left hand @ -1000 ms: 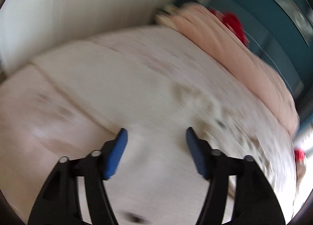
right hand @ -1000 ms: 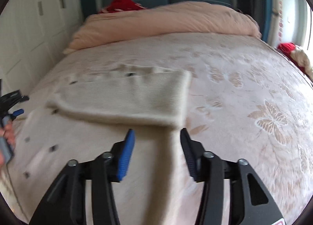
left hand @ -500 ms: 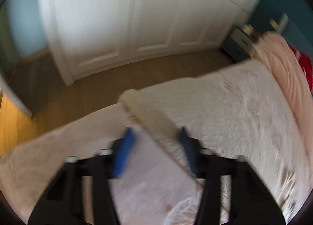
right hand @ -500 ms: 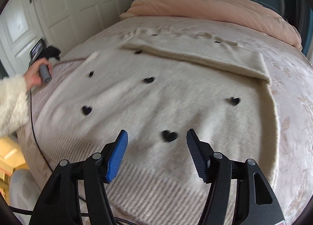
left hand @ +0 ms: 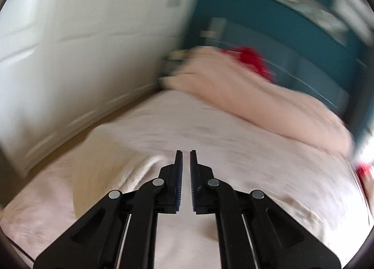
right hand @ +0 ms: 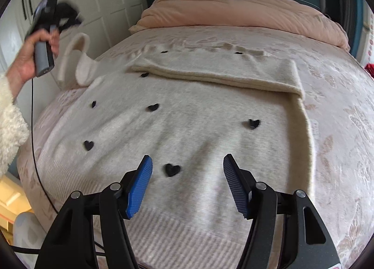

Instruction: Fold small clothes

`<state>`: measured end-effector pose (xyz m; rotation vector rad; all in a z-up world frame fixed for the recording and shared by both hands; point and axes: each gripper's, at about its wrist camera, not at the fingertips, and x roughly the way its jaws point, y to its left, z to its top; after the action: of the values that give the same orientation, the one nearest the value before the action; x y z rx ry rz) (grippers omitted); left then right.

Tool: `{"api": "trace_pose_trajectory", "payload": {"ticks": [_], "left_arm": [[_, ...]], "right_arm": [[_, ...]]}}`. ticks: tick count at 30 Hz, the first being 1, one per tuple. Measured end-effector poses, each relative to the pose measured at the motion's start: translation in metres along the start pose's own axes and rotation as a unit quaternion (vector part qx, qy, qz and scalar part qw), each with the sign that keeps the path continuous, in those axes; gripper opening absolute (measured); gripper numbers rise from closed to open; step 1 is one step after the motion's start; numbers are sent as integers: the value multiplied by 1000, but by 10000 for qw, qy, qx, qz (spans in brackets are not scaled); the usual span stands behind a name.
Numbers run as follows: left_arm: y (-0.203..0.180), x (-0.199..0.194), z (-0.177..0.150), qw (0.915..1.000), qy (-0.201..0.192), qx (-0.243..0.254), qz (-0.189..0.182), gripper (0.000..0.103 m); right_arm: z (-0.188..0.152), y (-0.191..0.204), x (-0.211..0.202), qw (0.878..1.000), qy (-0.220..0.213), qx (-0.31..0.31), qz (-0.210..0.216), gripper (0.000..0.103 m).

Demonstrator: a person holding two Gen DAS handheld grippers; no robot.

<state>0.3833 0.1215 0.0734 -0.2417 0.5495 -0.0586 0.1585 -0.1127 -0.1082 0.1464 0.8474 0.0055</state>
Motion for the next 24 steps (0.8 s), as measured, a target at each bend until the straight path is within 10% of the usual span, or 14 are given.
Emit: {"api": "trace_pose_trajectory", "payload": {"ticks": [4, 8, 10, 17, 24], "left_arm": [[-104, 3, -67, 9906, 805, 473, -997, 8], [-134, 30, -154, 9731, 1938, 356, -1196, 13], [-116, 34, -175, 9698, 2187, 191, -1060, 33], [18, -24, -164, 9867, 1276, -772, 647, 61], [139, -66, -143, 9561, 422, -1548, 2453, 65]], "right_arm": [[-2, -20, -8, 9997, -87, 40, -206, 63], [-6, -39, -11, 9992, -53, -18, -401, 67], [-4, -45, -12, 9987, -47, -118, -485, 67], [44, 3, 10, 9913, -328, -1227, -334, 68], [95, 155, 80, 9480, -837, -3020, 545, 68]]}}
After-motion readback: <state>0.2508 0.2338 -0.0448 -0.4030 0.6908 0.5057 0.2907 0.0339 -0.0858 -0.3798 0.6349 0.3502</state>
